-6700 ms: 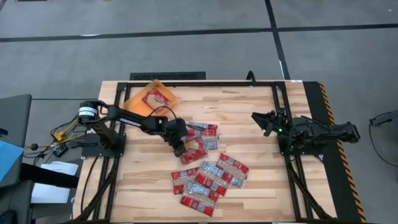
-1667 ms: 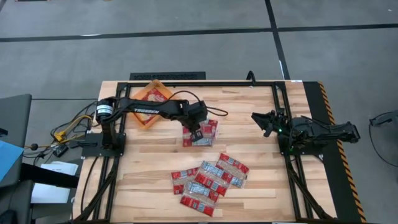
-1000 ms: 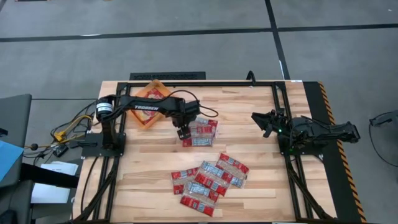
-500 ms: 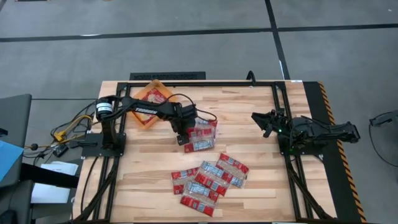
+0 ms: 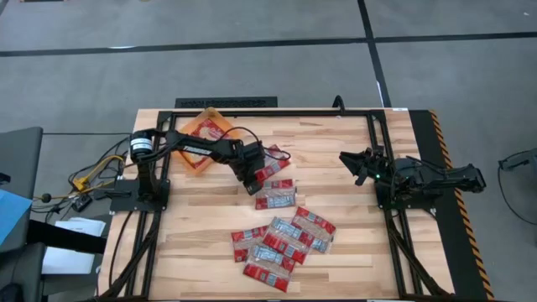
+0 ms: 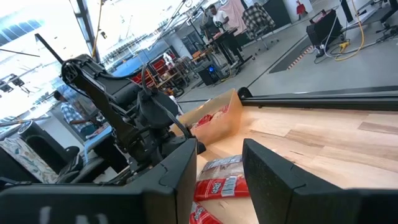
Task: Sort popcorn bags into baskets
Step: Put the red popcorn pack into the orange bin
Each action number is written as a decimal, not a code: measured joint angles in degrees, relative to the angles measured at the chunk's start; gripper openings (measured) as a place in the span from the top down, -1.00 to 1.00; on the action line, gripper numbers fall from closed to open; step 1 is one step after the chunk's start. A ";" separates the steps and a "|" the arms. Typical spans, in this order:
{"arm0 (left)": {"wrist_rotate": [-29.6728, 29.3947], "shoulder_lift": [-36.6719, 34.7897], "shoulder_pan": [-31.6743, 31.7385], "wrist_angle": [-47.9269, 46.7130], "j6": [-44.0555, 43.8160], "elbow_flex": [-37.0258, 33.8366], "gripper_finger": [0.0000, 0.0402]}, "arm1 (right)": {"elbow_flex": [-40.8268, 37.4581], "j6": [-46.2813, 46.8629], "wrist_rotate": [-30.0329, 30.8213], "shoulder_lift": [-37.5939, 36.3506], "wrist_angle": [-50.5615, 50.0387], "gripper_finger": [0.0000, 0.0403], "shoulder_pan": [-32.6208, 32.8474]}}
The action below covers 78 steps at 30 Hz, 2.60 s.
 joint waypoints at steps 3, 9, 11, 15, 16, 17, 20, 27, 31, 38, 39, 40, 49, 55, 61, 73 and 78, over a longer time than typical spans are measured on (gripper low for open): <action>1.65 0.04 -0.04 -1.78 -1.17 2.90 1.00 | 0.00 0.38 0.00 0.00 0.00 0.26 0.01; 1.54 -2.45 -0.04 -3.74 -1.54 8.58 1.00 | 0.00 0.41 0.00 0.00 0.00 0.29 0.01; 0.14 -3.52 0.10 -4.83 -2.54 9.98 1.00 | 0.00 0.41 0.00 0.00 0.00 0.30 0.01; -0.76 -5.54 0.25 -7.30 -2.03 12.56 1.00 | 0.00 0.42 0.00 0.00 0.00 0.31 0.00; -1.31 -5.97 0.24 -7.99 -1.80 12.87 1.00 | 0.00 0.43 0.00 0.00 0.00 0.31 0.00; -1.99 -6.50 0.22 -8.55 -1.63 13.07 1.00 | 0.00 0.41 0.00 0.00 0.00 0.31 0.00; -5.31 -7.98 0.30 -10.06 -1.07 13.49 1.00 | 0.00 0.42 0.00 0.01 0.00 0.29 -0.01; -13.25 -8.92 2.40 -15.03 2.50 13.56 1.00 | 0.00 0.42 0.01 0.00 0.00 0.28 -0.01; -12.94 -9.13 3.48 -15.11 2.56 13.56 1.00 | 0.00 0.42 0.01 0.01 0.00 0.31 -0.01; -11.30 -9.66 4.00 -15.60 8.01 13.64 0.96 | 0.01 0.34 0.00 0.00 -0.01 0.33 0.00; -10.55 -9.66 3.65 -15.41 10.24 13.64 0.91 | 0.00 0.30 -0.01 0.00 -0.01 0.33 0.01; -10.08 -9.66 3.12 -15.34 12.12 13.64 0.85 | 0.00 0.12 0.01 0.00 0.00 0.32 -0.01; -10.99 -8.29 -0.81 -9.33 21.67 13.63 -0.02 | 0.01 -0.10 -0.02 0.02 -0.01 0.19 0.00; -12.53 -3.50 -2.98 -5.95 22.90 13.57 -0.29 | 0.01 -0.07 -0.03 0.31 -0.02 0.12 0.05; -13.61 1.30 -4.40 -2.10 25.17 13.53 -0.29 | 0.02 -0.05 -0.07 1.21 0.02 0.11 0.05; -9.86 8.53 -4.03 -2.67 26.48 14.15 -0.26 | 0.02 0.54 -0.02 2.31 0.03 0.16 0.05; -7.83 9.75 -3.99 -5.08 26.44 14.06 0.12 | 0.00 0.98 -0.02 2.69 0.26 0.15 0.05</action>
